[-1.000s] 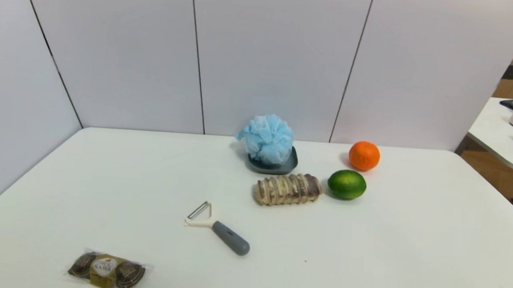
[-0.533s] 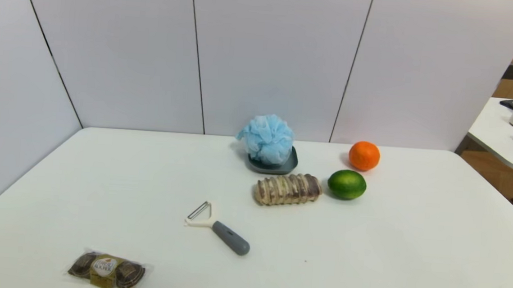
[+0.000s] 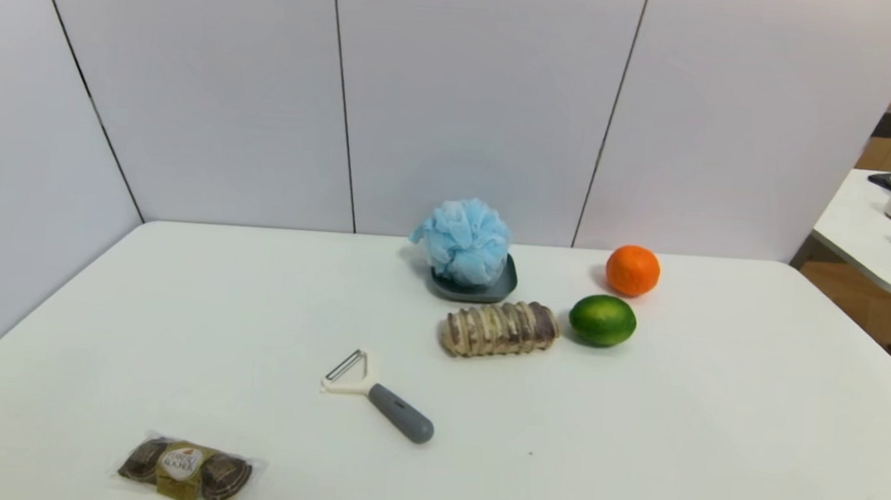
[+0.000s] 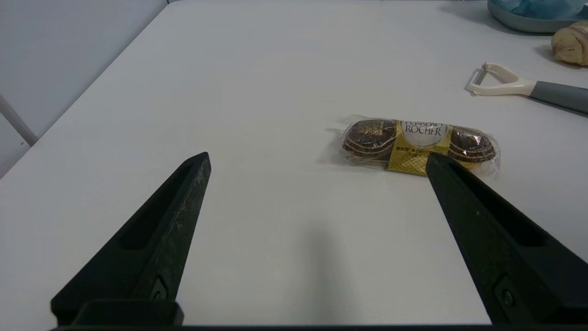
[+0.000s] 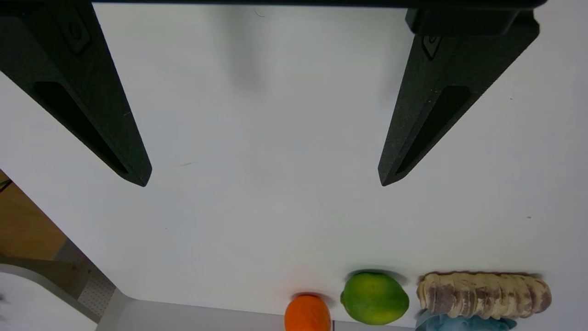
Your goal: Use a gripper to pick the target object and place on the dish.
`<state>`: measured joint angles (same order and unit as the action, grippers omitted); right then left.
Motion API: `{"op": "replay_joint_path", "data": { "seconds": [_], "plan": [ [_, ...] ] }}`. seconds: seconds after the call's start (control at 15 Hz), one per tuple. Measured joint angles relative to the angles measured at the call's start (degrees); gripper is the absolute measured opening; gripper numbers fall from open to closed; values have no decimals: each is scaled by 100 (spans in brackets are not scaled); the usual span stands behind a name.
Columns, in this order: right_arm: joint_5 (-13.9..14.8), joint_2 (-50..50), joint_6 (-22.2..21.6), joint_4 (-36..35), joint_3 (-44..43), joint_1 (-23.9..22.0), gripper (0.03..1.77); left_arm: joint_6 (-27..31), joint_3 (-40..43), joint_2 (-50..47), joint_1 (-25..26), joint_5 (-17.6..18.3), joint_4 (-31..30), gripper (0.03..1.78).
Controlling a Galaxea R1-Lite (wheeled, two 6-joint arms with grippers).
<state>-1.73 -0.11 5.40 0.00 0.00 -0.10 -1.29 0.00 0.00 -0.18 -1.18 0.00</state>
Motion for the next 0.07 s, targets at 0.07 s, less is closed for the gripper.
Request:
{"op": "replay_joint_path", "data": {
  "seconds": [0.07],
  "plan": [
    [0,0,0,0,0,0,171,0,0,0,0,0,0,169]
  ]
}}
